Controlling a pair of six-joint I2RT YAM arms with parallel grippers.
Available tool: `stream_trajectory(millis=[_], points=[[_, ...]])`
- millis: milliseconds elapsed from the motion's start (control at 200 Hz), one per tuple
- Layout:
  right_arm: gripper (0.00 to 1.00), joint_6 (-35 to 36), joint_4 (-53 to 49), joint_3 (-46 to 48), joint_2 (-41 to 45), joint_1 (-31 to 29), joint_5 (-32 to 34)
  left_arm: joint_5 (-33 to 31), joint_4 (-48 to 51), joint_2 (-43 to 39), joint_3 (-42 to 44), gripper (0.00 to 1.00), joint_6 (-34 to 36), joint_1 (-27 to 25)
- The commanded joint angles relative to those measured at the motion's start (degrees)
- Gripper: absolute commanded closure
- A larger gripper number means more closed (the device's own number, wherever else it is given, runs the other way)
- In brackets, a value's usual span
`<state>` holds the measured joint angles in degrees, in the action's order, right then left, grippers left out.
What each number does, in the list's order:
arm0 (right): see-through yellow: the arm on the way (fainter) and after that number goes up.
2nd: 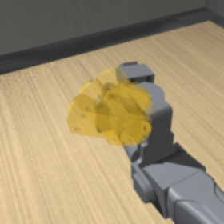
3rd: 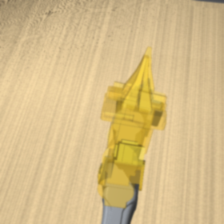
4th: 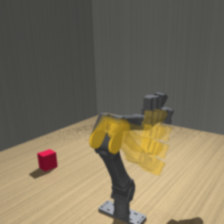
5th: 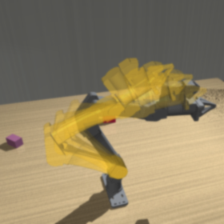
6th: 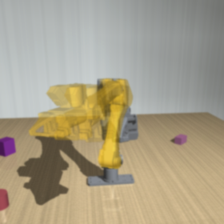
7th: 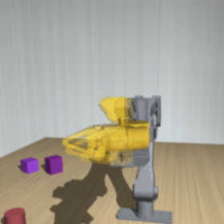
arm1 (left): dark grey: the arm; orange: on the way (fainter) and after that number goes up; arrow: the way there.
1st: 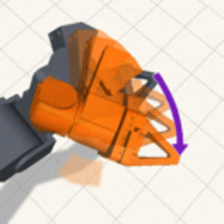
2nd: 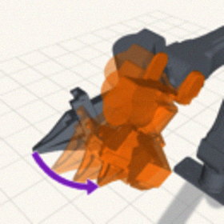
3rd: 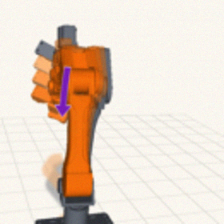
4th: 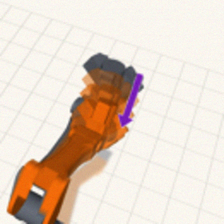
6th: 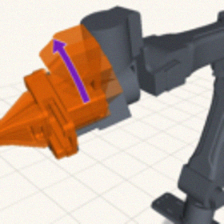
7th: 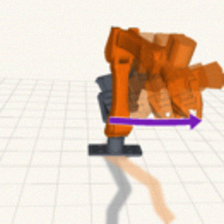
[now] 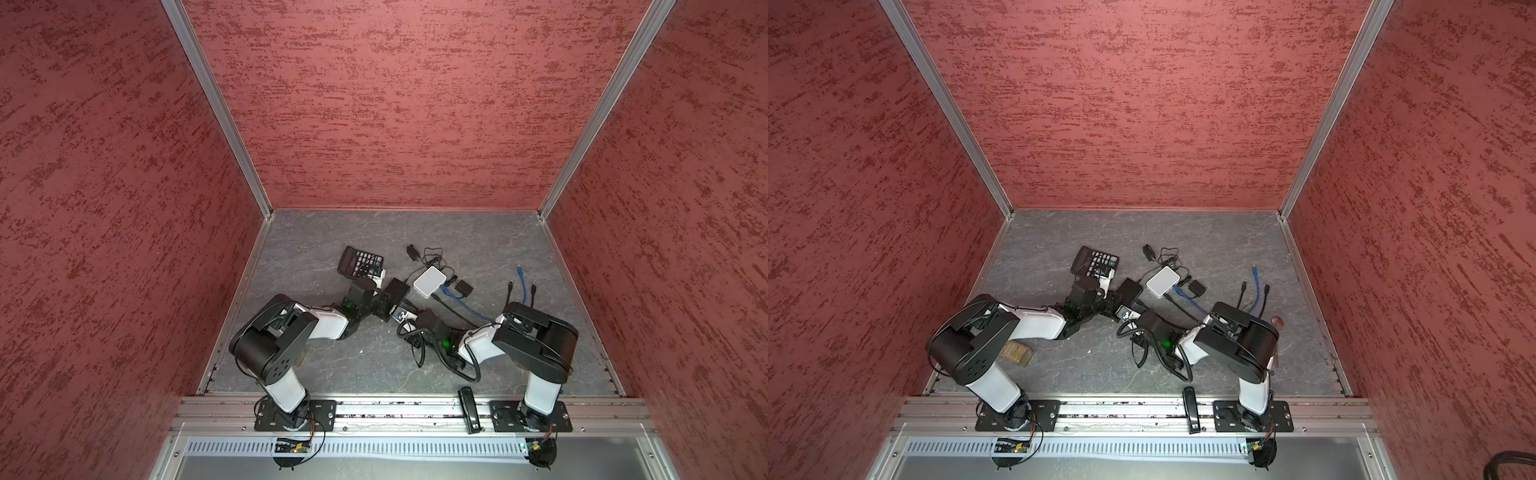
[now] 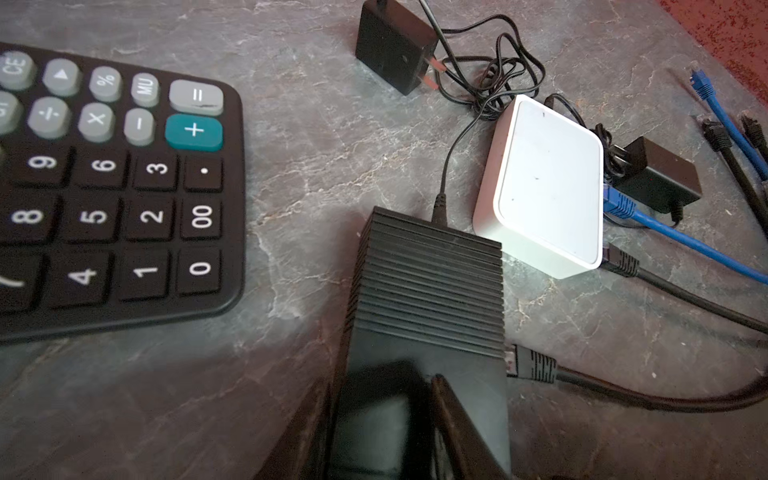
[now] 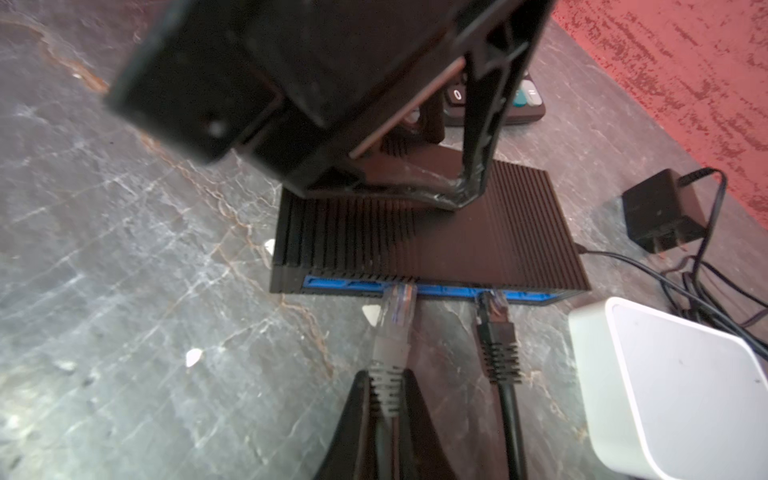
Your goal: Insert the plug into the switch port
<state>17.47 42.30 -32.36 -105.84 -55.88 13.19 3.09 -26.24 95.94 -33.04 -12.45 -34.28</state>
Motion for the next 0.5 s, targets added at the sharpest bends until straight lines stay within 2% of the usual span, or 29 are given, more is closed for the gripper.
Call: stream_trajectory(millis=[0, 271, 496], points=[[1.0, 4.89, 14.98, -3.66, -3.25, 0.33, -6.57, 36.37, 6.25, 3.17, 0.89, 0.61, -1.86, -8.08], [1.0, 4.64, 22.08, -2.08, -4.62, 0.94, -11.91, 40.4, 6.42, 4.67, -0.06, 0.62, -2.27, -9.66], [1.0, 5.38, 21.53, -3.2, -4.47, 1.56, -14.4, 41.95, 6.34, 5.99, -0.68, 0.62, -2.75, -11.27]])
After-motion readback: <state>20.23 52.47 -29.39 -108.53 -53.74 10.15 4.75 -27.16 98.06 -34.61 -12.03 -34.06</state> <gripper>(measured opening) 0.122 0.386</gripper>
